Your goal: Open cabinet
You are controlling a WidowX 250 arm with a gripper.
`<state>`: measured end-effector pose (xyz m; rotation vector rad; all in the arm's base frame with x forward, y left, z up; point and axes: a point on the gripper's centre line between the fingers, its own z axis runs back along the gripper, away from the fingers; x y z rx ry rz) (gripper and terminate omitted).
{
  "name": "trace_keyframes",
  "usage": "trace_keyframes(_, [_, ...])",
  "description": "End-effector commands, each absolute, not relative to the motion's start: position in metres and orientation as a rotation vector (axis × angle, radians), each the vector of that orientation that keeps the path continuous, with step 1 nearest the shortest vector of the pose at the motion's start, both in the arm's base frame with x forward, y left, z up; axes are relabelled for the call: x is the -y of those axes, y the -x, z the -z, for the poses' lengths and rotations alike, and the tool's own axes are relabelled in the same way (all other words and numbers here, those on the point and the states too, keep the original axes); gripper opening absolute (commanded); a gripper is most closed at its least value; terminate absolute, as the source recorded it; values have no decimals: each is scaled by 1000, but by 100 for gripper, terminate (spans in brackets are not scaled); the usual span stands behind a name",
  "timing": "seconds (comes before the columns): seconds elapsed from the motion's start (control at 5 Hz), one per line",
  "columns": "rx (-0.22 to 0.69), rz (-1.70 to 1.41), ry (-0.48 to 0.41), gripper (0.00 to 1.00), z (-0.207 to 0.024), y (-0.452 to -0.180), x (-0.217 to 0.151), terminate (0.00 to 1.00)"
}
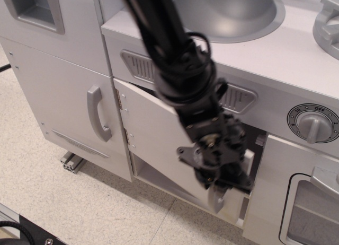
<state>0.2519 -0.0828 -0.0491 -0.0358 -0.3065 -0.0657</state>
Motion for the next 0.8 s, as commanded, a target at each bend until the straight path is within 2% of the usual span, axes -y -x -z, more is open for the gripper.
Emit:
trace_keyframes(0.0, [365, 120, 52, 100, 22, -235, 78, 0])
trace_keyframes(0.2, [330, 121, 55, 100, -3, -234, 78, 0])
trace_keyframes(0.4, [335, 109, 103, 100, -38, -238, 81, 0])
trace_keyframes(0.6, [353, 66, 129, 100, -56, -257, 88, 0])
